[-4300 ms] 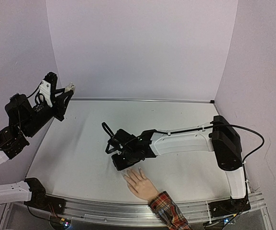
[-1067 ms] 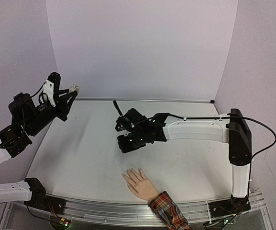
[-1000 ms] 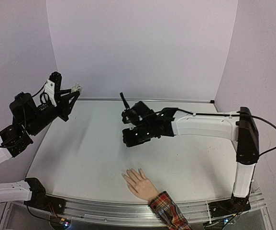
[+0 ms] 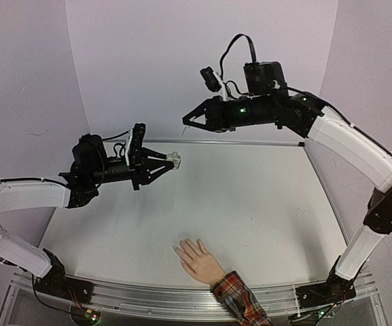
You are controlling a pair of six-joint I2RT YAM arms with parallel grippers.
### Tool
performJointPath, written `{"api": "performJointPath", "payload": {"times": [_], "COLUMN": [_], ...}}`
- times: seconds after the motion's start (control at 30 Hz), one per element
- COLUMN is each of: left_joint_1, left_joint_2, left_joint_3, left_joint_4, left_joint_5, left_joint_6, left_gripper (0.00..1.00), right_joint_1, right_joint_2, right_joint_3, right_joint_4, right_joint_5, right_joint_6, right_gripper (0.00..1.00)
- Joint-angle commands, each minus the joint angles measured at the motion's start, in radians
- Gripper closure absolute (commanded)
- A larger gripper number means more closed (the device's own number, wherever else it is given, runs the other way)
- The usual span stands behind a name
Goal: Paint the nails
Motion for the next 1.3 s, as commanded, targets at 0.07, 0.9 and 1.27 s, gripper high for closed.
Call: {"api": "performJointPath", "payload": {"times": [0.07, 0.9, 1.27], "left_joint_1": [0.002, 0.002, 0.002], "left_joint_2": [0.000, -0.021, -0.011], "left_joint_3": [0.049, 0.056, 0.071], "left_joint_4": [0.100, 0.058, 0.042], "left_joint_5": [0.026, 0.003, 0.005], "left_joint_6": [-0.033, -0.032, -0.045], "left_gripper": [1.00, 1.00, 1.00], "right_joint_1": [0.026, 0.040, 0.056], "right_joint_2": [0.056, 0.058, 0.072], "right_joint_3": [0.039, 0.045, 0.084], "right_joint_4": [-0.010, -0.062, -0.072], "right_joint_5": [-0.016, 0.048, 0.043], "right_joint_6": [-0.007, -0.047, -0.061], "right_gripper": [1.00, 1.00, 1.00]}}
